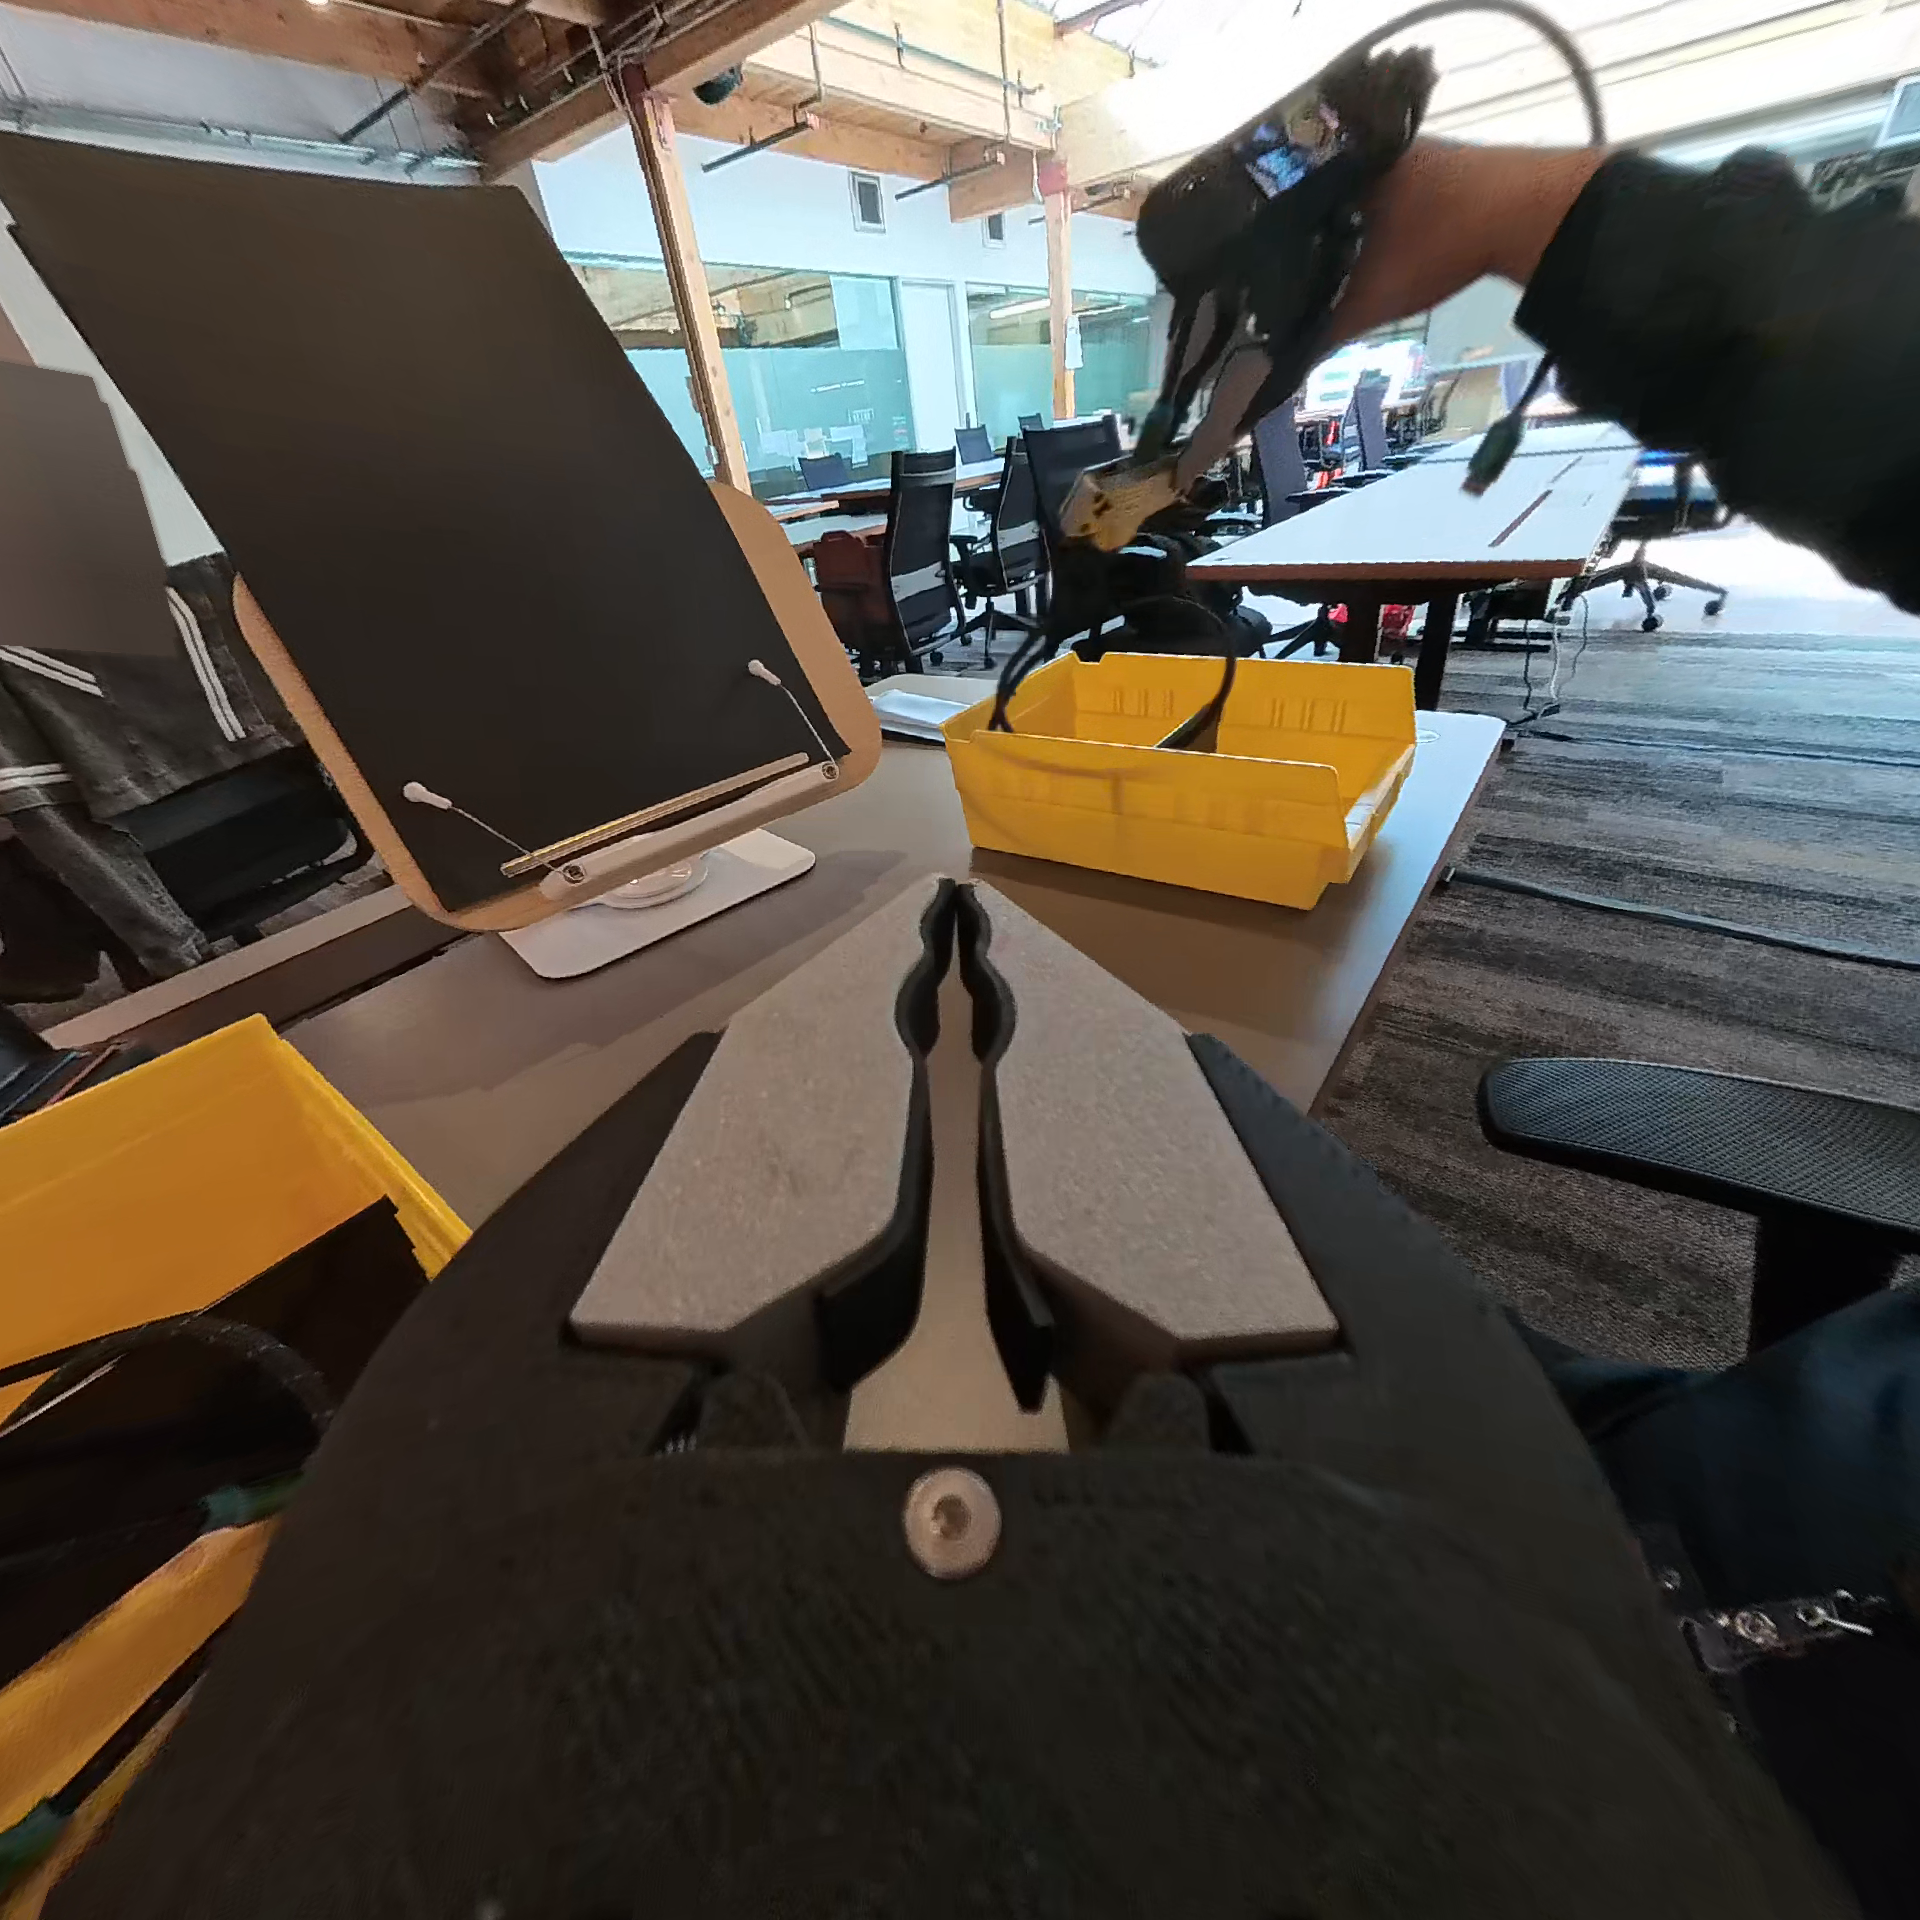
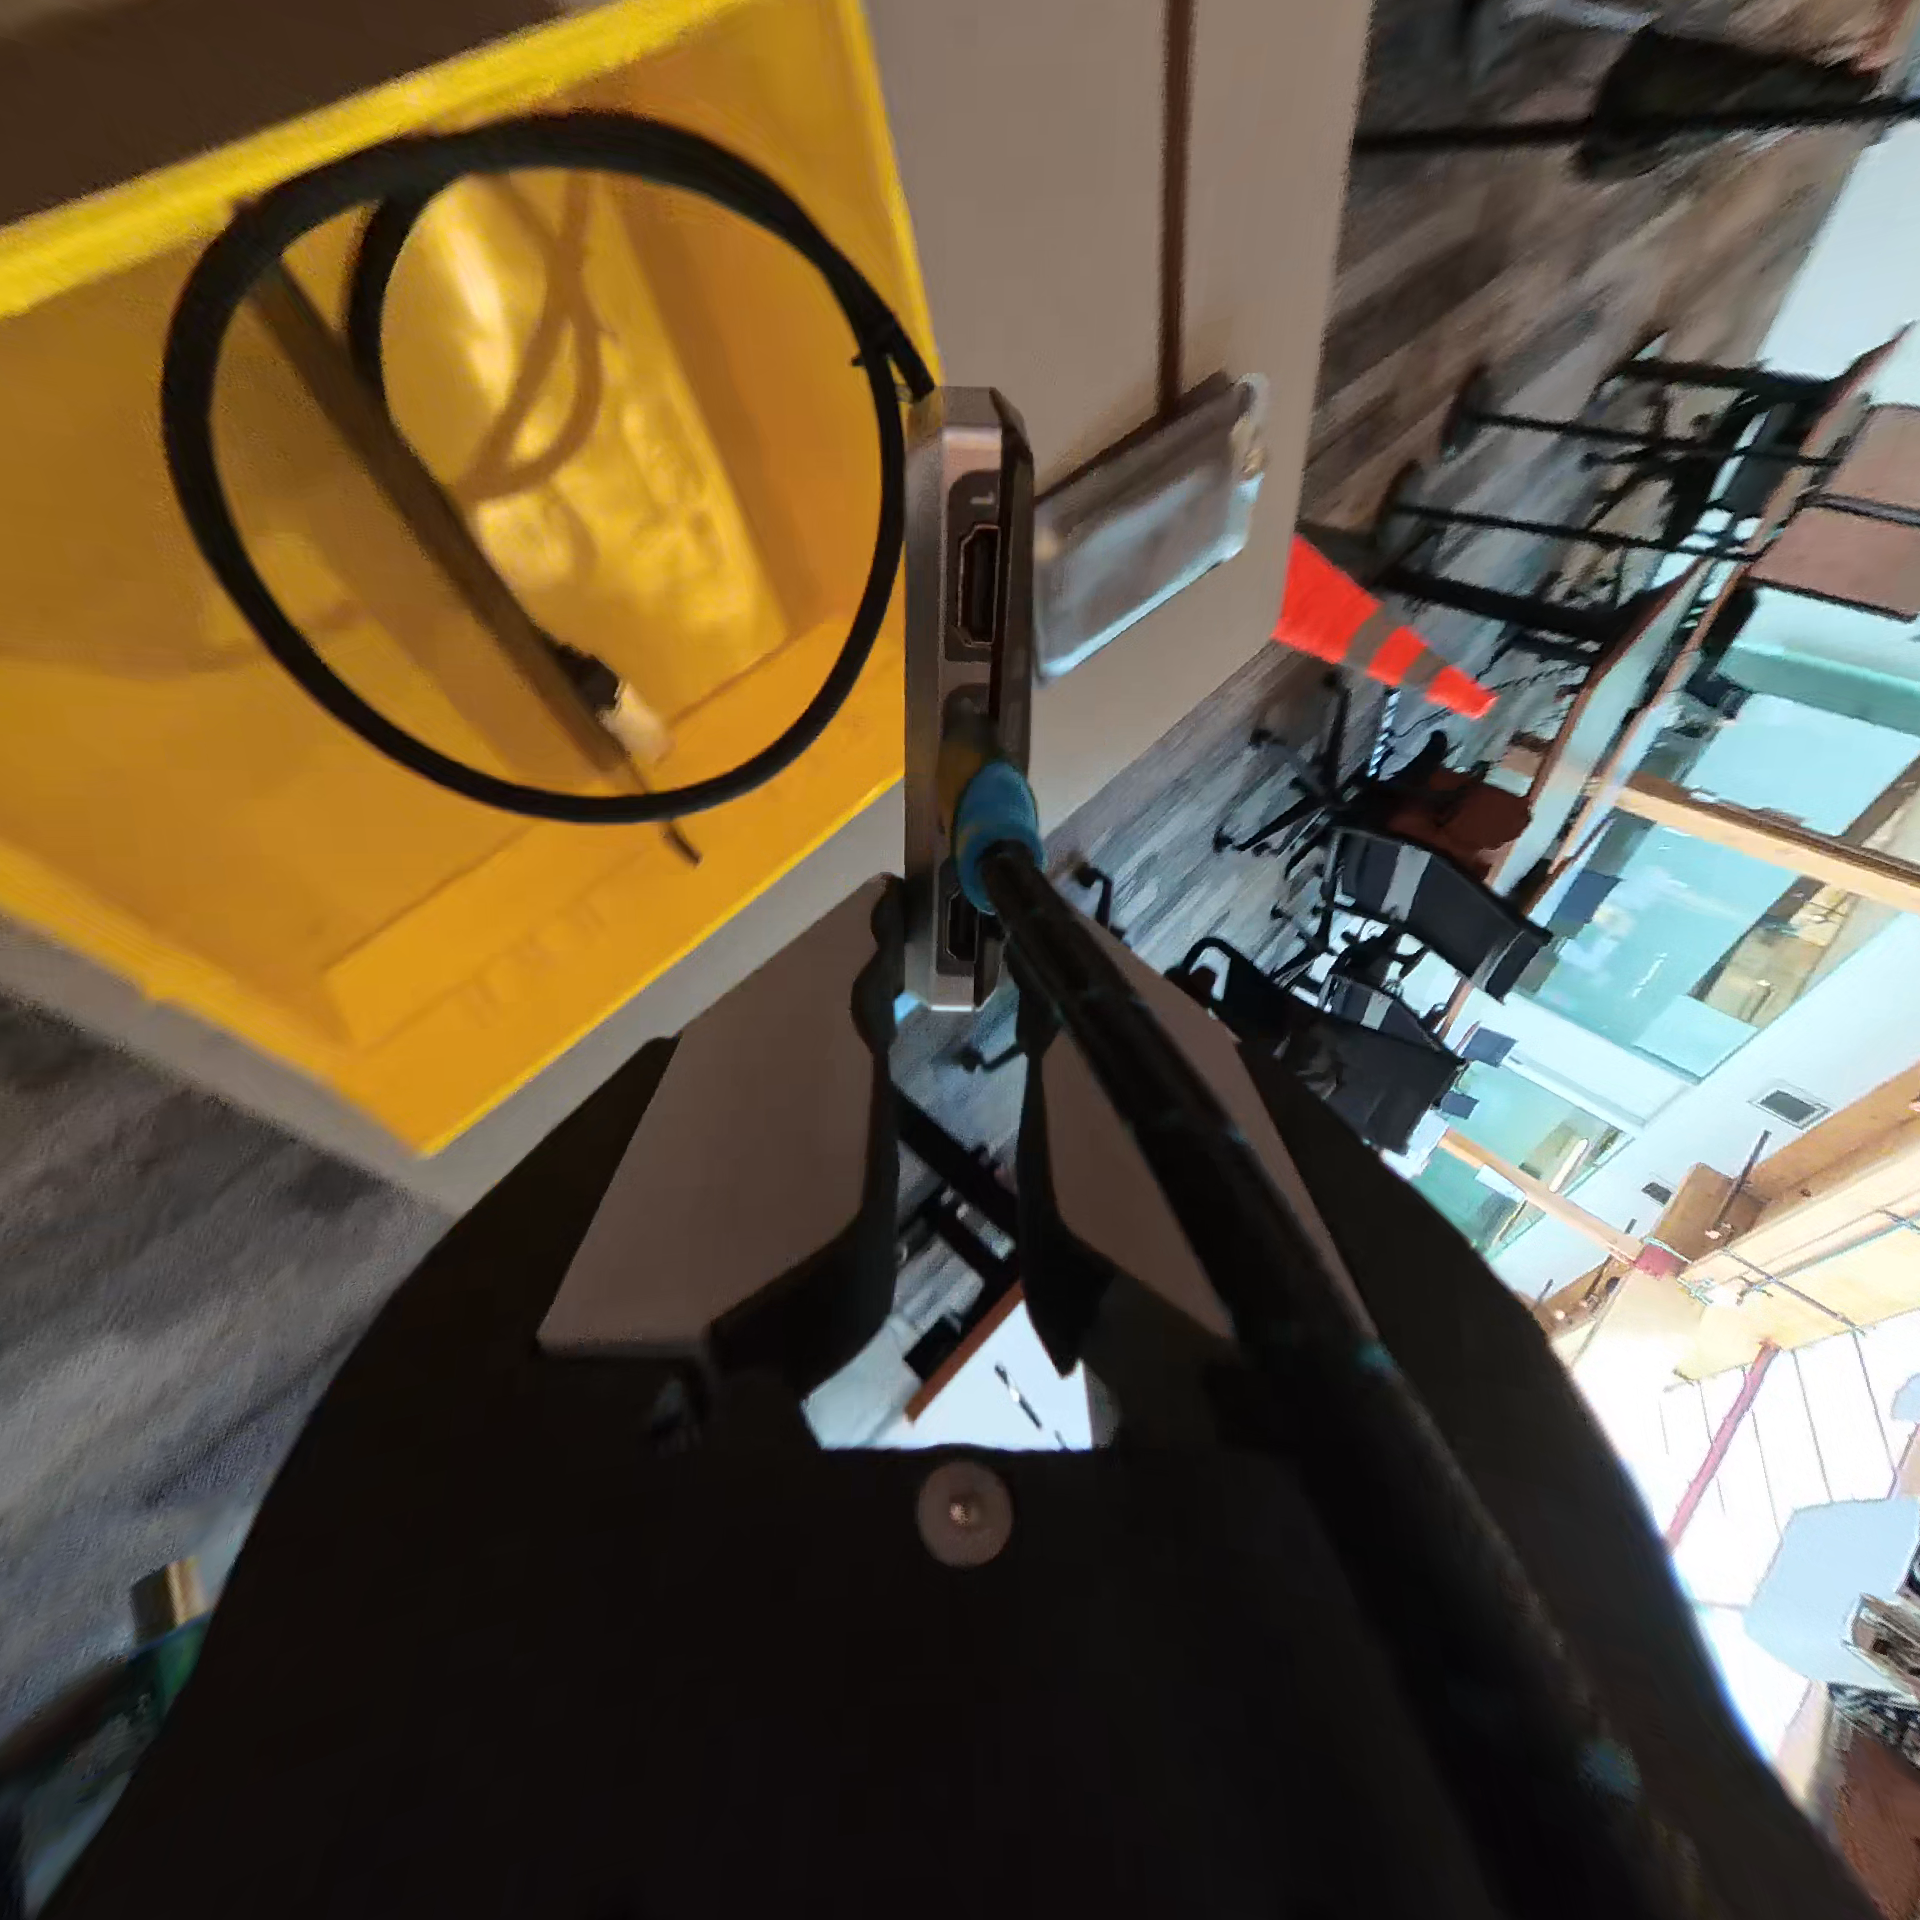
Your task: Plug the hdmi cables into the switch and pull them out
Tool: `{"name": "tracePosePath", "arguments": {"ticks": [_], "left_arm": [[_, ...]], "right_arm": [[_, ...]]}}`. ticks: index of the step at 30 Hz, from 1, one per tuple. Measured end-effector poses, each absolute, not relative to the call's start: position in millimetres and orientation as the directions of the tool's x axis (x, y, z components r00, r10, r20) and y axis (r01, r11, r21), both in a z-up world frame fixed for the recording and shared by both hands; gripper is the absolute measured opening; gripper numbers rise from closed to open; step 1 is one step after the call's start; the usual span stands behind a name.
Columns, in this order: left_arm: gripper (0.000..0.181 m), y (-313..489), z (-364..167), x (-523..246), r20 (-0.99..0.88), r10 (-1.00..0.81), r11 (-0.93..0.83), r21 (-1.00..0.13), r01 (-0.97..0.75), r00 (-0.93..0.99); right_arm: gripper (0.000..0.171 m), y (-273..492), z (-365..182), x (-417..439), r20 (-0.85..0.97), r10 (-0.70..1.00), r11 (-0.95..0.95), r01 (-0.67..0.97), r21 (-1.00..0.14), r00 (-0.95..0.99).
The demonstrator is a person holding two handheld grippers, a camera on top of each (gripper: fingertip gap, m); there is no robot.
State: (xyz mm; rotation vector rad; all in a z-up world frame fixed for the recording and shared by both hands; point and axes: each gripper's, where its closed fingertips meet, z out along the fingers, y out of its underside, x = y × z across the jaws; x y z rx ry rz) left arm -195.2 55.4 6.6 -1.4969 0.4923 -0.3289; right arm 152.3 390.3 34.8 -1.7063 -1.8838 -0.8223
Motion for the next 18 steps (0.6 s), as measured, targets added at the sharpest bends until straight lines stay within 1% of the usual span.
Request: {"name": "tracePosePath", "arguments": {"ticks": [4, 8, 14, 16, 18], "left_arm": [[0.000, 56.8, 4.9, -187.2, -0.114, -0.510, 0.055, -0.993, -0.100, 0.852], [0.000, 59.7, -1.9, -176.5, -0.118, -0.529, 0.038, -0.993, -0.115, 0.841], [0.000, 67.9, -16.5, -169.0, -0.134, -0.539, 0.002, -0.987, -0.158, 0.831], [0.000, 70.9, -21.7, -171.6, -0.143, -0.532, -0.011, -0.984, -0.176, 0.835], [0.000, 73.3, -25.4, -174.3, -0.132, -0.535, -0.022, -0.985, -0.170, 0.835]], "right_arm": [[0.018, 378.6, 24.4, 161.7, 0.623, 0.766, 0.027, 0.976, 0.214, -0.158], [0.018, 390.3, -19.3, 160.7, 0.537, 0.825, -0.025, 0.937, 0.348, -0.177], [0.019, 419.4, -83.4, 134.8, 0.451, 0.872, -0.113, 0.821, 0.560, -0.188], [0.020, 427.4, -98.7, 132.3, 0.432, 0.885, -0.131, 0.795, 0.592, -0.175], [0.021, 433.0, -110.8, 129.8, 0.416, 0.900, -0.153, 0.798, 0.583, -0.132]]}}
